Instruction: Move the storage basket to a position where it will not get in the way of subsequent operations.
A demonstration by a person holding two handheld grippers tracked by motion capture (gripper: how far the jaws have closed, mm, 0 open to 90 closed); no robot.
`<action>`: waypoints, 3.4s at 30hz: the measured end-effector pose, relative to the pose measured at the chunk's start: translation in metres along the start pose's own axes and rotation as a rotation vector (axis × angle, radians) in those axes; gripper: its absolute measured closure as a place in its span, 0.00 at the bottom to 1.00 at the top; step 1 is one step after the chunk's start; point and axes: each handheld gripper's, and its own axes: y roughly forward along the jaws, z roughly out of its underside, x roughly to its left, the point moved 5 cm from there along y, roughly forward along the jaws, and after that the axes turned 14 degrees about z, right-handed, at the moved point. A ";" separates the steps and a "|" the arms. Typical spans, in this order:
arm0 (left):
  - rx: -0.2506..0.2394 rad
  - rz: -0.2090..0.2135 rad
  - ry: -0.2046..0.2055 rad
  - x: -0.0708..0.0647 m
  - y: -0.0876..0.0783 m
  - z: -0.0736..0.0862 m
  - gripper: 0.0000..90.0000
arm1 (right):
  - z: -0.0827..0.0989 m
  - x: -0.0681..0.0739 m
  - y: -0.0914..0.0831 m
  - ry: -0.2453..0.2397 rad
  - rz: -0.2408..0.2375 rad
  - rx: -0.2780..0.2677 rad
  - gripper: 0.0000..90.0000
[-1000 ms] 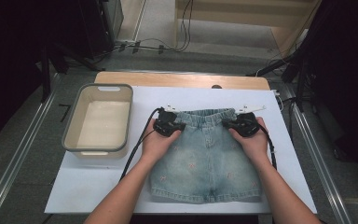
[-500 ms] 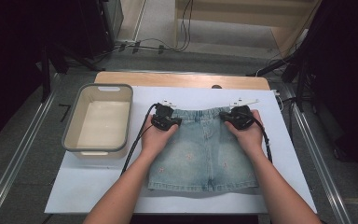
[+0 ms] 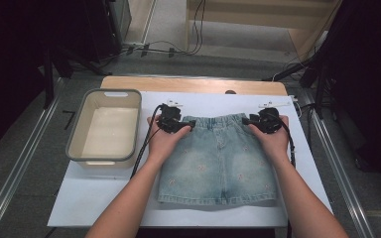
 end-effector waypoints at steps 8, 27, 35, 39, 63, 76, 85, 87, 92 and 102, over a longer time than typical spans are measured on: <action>0.049 0.035 -0.095 0.014 0.007 0.011 0.41 | 0.015 -0.002 0.008 0.046 -0.052 0.027 0.73; -0.057 0.015 0.021 0.012 0.005 -0.038 0.76 | -0.019 -0.003 -0.006 -0.023 0.106 -0.065 0.78; -0.112 0.086 0.019 -0.003 -0.015 -0.037 0.33 | -0.021 0.003 -0.024 0.059 0.001 -0.100 0.31; -0.145 0.144 0.037 -0.018 -0.032 -0.036 0.19 | -0.020 0.015 -0.042 0.034 -0.045 -0.113 0.20; -0.136 0.427 0.149 -0.106 -0.077 0.037 0.00 | 0.044 0.088 -0.135 -0.132 -0.213 -0.223 0.00; -0.117 0.426 0.130 -0.105 -0.088 0.104 0.00 | 0.092 0.096 -0.155 -0.168 -0.225 -0.214 0.04; -0.060 0.395 0.156 -0.103 -0.081 0.125 0.00 | 0.122 0.108 -0.153 -0.222 -0.285 -0.153 0.13; -0.055 0.391 0.145 -0.100 -0.078 0.127 0.00 | 0.130 0.110 -0.149 -0.250 -0.286 -0.132 0.15; -0.037 0.378 0.152 -0.101 -0.074 0.129 0.00 | 0.138 0.112 -0.139 -0.273 -0.302 -0.089 0.20; -0.018 0.376 0.146 -0.102 -0.071 0.131 0.00 | 0.144 0.115 -0.132 -0.374 -0.202 -0.059 0.38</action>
